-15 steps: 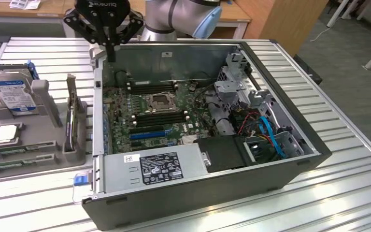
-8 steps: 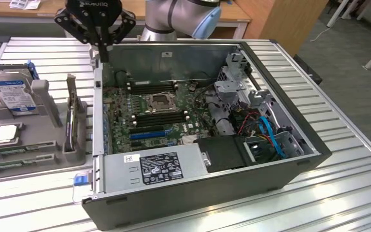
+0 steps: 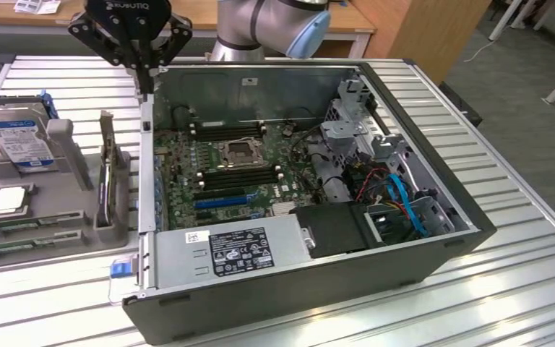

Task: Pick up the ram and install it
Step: 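Reach for the ram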

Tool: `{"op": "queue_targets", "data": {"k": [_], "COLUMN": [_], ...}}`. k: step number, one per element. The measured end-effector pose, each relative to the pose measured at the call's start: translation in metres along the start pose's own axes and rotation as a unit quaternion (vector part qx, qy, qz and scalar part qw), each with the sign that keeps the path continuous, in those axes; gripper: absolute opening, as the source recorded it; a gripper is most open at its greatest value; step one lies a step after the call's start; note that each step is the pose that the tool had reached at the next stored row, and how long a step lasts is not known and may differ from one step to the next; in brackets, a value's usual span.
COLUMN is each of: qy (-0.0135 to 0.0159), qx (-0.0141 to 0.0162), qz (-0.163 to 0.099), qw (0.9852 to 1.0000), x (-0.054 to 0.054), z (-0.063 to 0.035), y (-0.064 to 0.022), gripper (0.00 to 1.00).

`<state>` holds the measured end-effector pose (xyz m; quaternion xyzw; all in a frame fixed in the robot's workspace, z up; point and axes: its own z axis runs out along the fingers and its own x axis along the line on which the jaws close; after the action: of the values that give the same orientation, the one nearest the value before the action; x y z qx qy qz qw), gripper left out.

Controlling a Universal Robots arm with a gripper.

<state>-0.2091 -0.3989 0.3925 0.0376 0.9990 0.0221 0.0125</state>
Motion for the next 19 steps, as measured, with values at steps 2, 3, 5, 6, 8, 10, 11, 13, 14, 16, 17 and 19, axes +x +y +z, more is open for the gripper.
{"op": "queue_targets", "data": {"k": [2, 3, 5, 6, 8, 10, 11, 13, 14, 16, 17, 19], "qy": [0.0, 0.0, 0.0, 0.0, 0.0, 0.0, 0.0, 0.0, 0.0, 0.0, 0.0, 0.0], "qx": [0.0001, 0.0, 0.0, 0.0, 0.0, 0.0, 0.0, 0.0, 0.0, 0.0, 0.0, 0.0], "qz": [0.0, 0.0, 0.0, 0.0, 0.0, 0.0, 0.0, 0.0, 0.0, 0.0, 0.0, 0.0], "qw": [1.0, 1.0, 1.0, 1.0, 1.0, 1.0, 1.0, 1.0, 1.0, 1.0, 1.0, 1.0], "x": [0.003, 0.005, 0.008, 0.01, 0.013, 0.016, 0.018, 0.021, 0.022, 0.026, 0.028, 0.032], "z": [-0.0001, -0.0001, -0.0001, -0.0001, -0.0002, -0.0001, -0.0001, -0.0001, -0.0001, -0.0001, 0.0, 0.0], "y": [-0.0002, -0.0003, -0.0006, -0.0007, -0.001, -0.0012, -0.0013, -0.0015, -0.0017, -0.0019, -0.0021, -0.0024], "gripper": [0.1, 0.1, 0.1, 0.1, 0.1, 0.1, 0.1, 0.1, 0.1, 0.1, 0.1, 0.1]}}
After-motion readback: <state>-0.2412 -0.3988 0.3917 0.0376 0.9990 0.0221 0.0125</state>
